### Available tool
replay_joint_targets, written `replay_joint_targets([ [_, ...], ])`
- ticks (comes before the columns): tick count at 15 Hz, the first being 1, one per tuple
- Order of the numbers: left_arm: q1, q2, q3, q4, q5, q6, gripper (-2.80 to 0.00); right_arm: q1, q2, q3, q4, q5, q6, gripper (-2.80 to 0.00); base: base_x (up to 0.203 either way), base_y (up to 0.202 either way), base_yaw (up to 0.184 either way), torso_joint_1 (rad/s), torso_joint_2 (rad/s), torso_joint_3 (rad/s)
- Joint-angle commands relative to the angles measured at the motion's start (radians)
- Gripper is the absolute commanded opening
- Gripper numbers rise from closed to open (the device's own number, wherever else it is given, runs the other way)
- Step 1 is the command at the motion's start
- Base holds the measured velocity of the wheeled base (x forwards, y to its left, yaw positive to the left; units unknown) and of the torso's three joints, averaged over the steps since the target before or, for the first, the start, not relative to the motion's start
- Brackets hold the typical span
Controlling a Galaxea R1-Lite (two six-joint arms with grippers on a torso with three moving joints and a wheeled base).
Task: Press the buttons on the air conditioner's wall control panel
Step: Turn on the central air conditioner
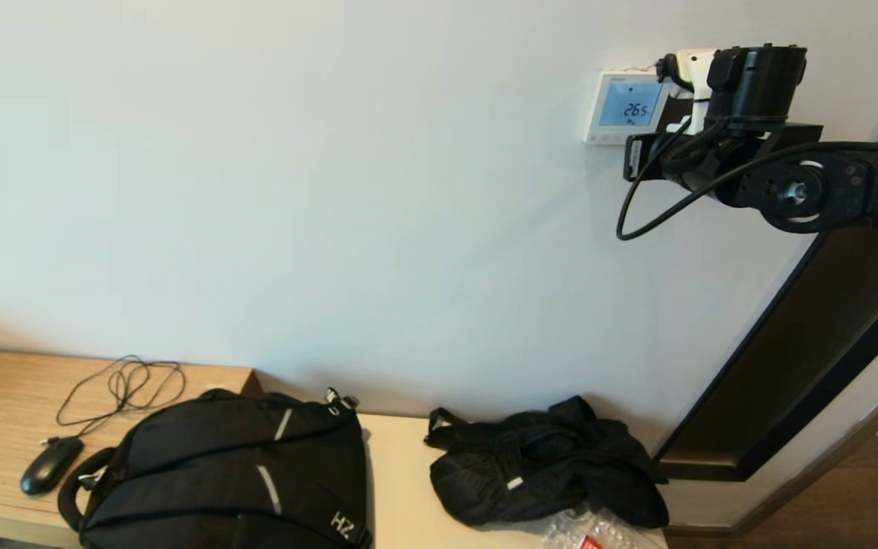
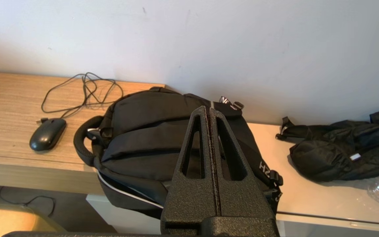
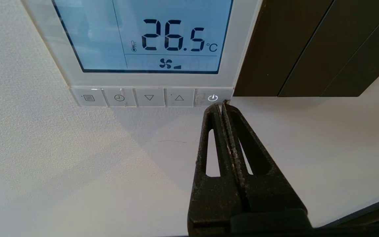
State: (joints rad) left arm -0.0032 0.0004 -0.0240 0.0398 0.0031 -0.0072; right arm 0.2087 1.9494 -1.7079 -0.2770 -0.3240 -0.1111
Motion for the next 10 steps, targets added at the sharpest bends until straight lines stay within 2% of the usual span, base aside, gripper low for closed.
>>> replay_joint_targets([
  [1,0.000,0.000,-0.001,0.000,0.000,-0.001,-2.80,0.003,-0.012,0.008,-0.005,-0.001,-0.001,-2.80,0.000,0.000,0.000,0.000,0.00,0.000],
  [4,0.000,0.000,0.000,0.000,0.000,0.000,-2.80,0.027,-0.055,0.039,-0.007,-0.004,0.001,-2.80,0.000,0.000,0.000,0.000,0.00,0.000],
  [7,0.000,0.000,0.001,0.000,0.000,0.000,-2.80,0.087,-0.102,0.090,-0.010,-0.018,0.001,-2.80,0.000,0.000,0.000,0.000,0.00,0.000],
  [10,0.000,0.000,0.001,0.000,0.000,-0.001,-2.80,0.115,-0.089,0.082,-0.008,-0.041,-0.004,-2.80,0.000,0.000,0.000,0.000,0.00,0.000],
])
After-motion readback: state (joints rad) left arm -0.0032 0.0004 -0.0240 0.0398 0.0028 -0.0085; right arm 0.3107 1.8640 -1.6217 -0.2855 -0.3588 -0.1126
